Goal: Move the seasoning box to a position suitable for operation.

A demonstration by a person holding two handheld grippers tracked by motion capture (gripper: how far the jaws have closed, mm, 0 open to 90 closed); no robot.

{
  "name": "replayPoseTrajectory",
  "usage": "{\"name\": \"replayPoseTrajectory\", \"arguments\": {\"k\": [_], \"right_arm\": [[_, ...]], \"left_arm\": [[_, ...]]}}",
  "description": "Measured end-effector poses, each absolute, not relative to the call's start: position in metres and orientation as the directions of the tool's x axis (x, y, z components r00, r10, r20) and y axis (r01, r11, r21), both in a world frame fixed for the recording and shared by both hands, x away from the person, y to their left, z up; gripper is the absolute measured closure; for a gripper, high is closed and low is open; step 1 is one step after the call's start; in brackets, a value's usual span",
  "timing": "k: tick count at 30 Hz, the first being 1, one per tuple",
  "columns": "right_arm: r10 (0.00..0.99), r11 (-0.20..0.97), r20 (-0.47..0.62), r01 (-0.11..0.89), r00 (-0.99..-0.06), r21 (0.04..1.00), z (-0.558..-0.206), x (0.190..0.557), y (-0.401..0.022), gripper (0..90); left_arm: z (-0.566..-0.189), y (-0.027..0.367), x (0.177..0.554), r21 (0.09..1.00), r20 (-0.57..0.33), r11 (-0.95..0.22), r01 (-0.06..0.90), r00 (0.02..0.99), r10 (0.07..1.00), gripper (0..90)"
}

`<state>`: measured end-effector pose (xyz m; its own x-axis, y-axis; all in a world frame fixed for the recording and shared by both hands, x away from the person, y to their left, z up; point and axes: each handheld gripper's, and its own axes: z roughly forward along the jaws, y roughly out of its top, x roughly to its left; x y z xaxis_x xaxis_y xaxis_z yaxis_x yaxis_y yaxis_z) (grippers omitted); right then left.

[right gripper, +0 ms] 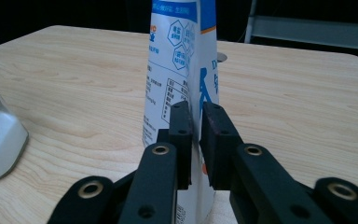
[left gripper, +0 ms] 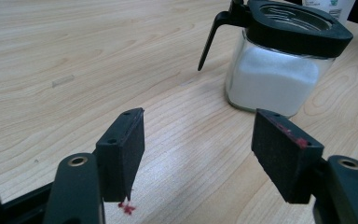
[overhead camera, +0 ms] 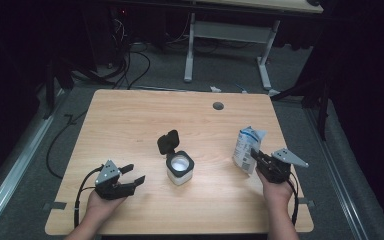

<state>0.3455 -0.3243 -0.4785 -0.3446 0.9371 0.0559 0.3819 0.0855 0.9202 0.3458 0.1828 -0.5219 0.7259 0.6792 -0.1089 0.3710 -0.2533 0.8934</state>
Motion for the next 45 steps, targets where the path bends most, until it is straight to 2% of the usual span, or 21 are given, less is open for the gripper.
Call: {"name": "replayPoseTrajectory", "arguments": {"k": [3,15,21,33,39,44,45], "right_arm": [[0.937,0.09,0.055,0.39,-0.346,0.917,-0.478,0.346,-0.324,76.6],[0.945,0.134,0.01,0.414,-0.327,0.9,-0.476,0.339,-0.316,47.6],[0.948,0.138,0.006,0.427,-0.319,0.894,-0.477,0.332,-0.313,39.2],[0.961,0.138,-0.011,0.442,-0.277,0.886,-0.488,0.303,-0.302,38.7],[0.969,0.132,-0.021,0.442,-0.247,0.887,-0.497,0.289,-0.296,42.7],[0.959,0.137,-0.004,0.452,-0.283,0.882,-0.504,0.284,-0.288,39.5],[0.957,0.141,-0.002,0.459,-0.289,0.877,-0.506,0.285,-0.285,36.7]], "left_arm": [[-0.522,0.183,0.346,0.893,-0.108,-0.255,0.371,0.727,0.678,35.1],[-0.522,0.181,0.346,0.894,-0.098,-0.264,0.363,0.731,0.675,35.3],[-0.523,0.179,0.346,0.888,-0.096,-0.276,0.367,0.736,0.67,35.8],[-0.526,0.174,0.345,0.883,-0.094,-0.287,0.371,0.739,0.667,36.1],[-0.526,0.172,0.342,0.894,-0.068,-0.287,0.343,0.739,0.67,37.5],[-0.527,0.173,0.341,0.903,-0.046,-0.285,0.321,0.732,0.679,38.1],[-0.527,0.174,0.341,0.905,-0.043,-0.283,0.316,0.732,0.68,38.3]]}}
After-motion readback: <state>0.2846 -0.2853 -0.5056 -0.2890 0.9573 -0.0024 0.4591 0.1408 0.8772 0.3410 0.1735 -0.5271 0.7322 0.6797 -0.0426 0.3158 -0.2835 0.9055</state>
